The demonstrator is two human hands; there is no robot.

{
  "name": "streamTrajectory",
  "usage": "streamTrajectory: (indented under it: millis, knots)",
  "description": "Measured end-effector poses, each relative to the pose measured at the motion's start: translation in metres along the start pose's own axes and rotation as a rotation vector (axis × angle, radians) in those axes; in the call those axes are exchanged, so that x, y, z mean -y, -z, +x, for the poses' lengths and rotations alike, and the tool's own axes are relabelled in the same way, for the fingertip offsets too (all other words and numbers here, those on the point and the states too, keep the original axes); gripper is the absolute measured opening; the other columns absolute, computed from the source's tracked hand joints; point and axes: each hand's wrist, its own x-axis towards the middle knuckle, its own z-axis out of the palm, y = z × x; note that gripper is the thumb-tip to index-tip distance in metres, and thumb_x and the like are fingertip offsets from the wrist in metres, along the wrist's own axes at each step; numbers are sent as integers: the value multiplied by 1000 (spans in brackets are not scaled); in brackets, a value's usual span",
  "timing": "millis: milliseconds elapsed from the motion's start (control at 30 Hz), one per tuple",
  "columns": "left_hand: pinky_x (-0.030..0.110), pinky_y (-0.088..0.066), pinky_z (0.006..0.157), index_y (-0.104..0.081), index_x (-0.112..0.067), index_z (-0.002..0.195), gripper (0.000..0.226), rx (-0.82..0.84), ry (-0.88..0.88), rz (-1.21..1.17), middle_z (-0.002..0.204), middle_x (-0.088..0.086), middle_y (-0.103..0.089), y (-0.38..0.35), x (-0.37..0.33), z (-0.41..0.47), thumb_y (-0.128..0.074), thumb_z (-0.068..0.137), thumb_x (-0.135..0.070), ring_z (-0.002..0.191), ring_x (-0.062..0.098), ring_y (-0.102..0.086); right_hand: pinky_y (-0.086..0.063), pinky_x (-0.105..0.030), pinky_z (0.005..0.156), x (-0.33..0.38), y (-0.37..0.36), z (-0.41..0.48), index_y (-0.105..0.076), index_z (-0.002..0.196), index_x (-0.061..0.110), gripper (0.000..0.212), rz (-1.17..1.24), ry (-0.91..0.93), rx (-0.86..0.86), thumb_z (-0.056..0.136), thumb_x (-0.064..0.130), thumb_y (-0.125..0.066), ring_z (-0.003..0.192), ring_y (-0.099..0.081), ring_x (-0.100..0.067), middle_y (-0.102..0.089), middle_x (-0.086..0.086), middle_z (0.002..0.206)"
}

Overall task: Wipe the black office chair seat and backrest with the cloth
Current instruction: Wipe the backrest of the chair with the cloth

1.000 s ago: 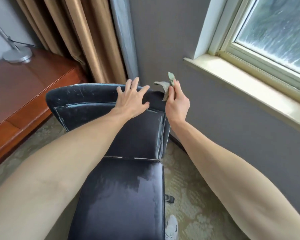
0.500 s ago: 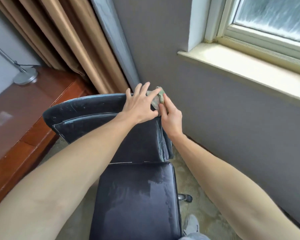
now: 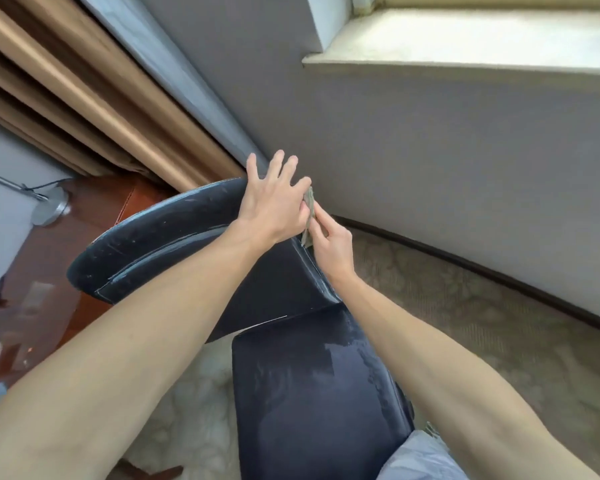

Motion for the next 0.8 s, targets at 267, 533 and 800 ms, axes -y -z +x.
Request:
streamTrajectory:
  millis: [267,533,800]
  knots:
    - [79,-7,103,-71,-19,104,35,26,33,250,137,14,-48,-14,-30,-2,-44,90,-37,139,35,-25,-45,-33,102,-80,16,-3,-60,129,33,35,-116,-121,10,95,25,-54,115,-60,-5,-63,9,127]
    - [78,-17,100,-69,-18,95,33,18,33,256,98,8,-57,-28,-27,-6,-41,90,-33,113,36,-41,-39,-22,108,-55,-6,6,-61,127,28,33,168,-1,36,95,21,-57,123,-50,6,-60,15,130]
    - [74,2,109,-70,-20,101,43,192,-20,401,98,8,-63,-37,-50,7,-32,93,-38,108,36,-47,-38,-30,109,-115,3,9,-61,129,27,34,-52,-42,33,97,21,-55,126,-50,-1,-59,9,133]
